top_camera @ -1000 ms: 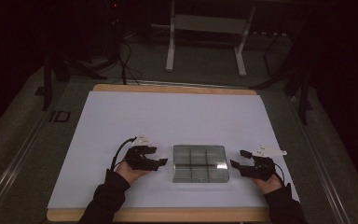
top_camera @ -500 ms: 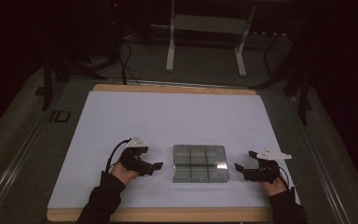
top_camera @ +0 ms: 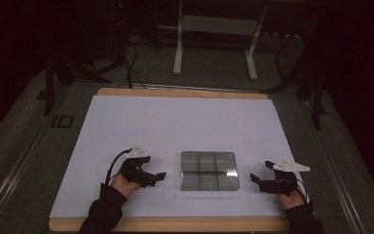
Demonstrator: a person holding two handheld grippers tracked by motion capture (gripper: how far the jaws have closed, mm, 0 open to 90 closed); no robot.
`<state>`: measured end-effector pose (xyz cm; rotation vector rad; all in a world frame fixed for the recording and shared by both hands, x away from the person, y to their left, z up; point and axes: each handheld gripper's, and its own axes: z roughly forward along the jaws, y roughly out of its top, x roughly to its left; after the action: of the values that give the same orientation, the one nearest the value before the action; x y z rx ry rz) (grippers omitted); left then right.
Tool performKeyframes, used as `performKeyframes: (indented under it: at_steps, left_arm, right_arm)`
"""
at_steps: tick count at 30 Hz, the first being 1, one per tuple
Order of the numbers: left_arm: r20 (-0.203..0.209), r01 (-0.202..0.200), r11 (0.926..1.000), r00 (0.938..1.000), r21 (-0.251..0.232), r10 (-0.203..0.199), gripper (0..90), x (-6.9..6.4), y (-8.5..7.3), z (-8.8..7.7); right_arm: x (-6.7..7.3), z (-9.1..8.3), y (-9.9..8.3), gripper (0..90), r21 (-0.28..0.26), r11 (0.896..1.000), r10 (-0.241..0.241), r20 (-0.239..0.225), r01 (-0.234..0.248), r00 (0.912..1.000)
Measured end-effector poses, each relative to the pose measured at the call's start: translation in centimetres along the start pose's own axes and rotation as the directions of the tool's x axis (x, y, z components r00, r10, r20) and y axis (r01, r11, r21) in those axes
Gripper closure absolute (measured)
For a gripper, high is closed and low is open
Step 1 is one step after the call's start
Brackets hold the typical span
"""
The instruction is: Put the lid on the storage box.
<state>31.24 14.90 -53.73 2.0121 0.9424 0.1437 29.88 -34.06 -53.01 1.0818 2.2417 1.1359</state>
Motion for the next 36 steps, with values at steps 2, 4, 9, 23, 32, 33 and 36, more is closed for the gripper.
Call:
performKeyframes:
  at_steps: [2, 4, 9, 23, 32, 33, 36]
  left_arm:
    - [-0.003, -0.004, 1.0000, 1.0000, 0.001, 0.004, 4.0, 0.0, -0.1, -0.2]
    - [-0.013, -0.004, 1.0000, 0.9999, -0.002, 0.004, 4.1, -0.1, -0.3, -0.4]
    - [-0.013, 0.013, 0.9997, 0.9998, -0.020, -0.013, 4.0, 0.1, -0.6, -0.7]
    - [-0.038, 0.004, 0.9988, 0.9992, -0.048, -0.006, 4.0, -0.1, -1.2, -0.8]
    - [-0.050, 0.008, 0.9974, 0.9987, -0.072, -0.011, 4.1, -0.1, -1.3, -1.0]
    - [-0.044, 0.014, 0.9970, 0.9989, -0.076, -0.017, 4.1, 0.0, -1.3, -1.1]
    - [-0.039, 0.022, 0.9960, 0.9989, -0.086, -0.026, 4.1, 0.1, -1.4, -1.2]
  right_arm:
    - [-0.1, -0.1, -0.1, 15.7, 0.000, 1.000, -0.001, 0.007, 0.001, 1.0000]
    - [-0.2, -0.2, -0.2, 15.7, 0.000, 1.000, -0.002, 0.014, 0.002, 0.9999]
    - [-0.4, -0.4, -0.4, 15.7, 0.001, 1.000, 0.000, 0.028, 0.000, 0.9996]
    - [-0.5, -0.4, -0.7, 15.9, -0.003, 1.000, 0.004, 0.061, -0.004, 0.9981]
    - [-0.4, -0.5, -0.8, 15.9, -0.017, 1.000, 0.008, 0.080, -0.006, 0.9967]
    - [-0.4, -0.5, -0.8, 15.9, -0.016, 1.000, 0.007, 0.081, -0.006, 0.9967]
    - [-0.4, -0.5, -0.8, 15.9, -0.014, 1.000, 0.005, 0.082, -0.004, 0.9966]
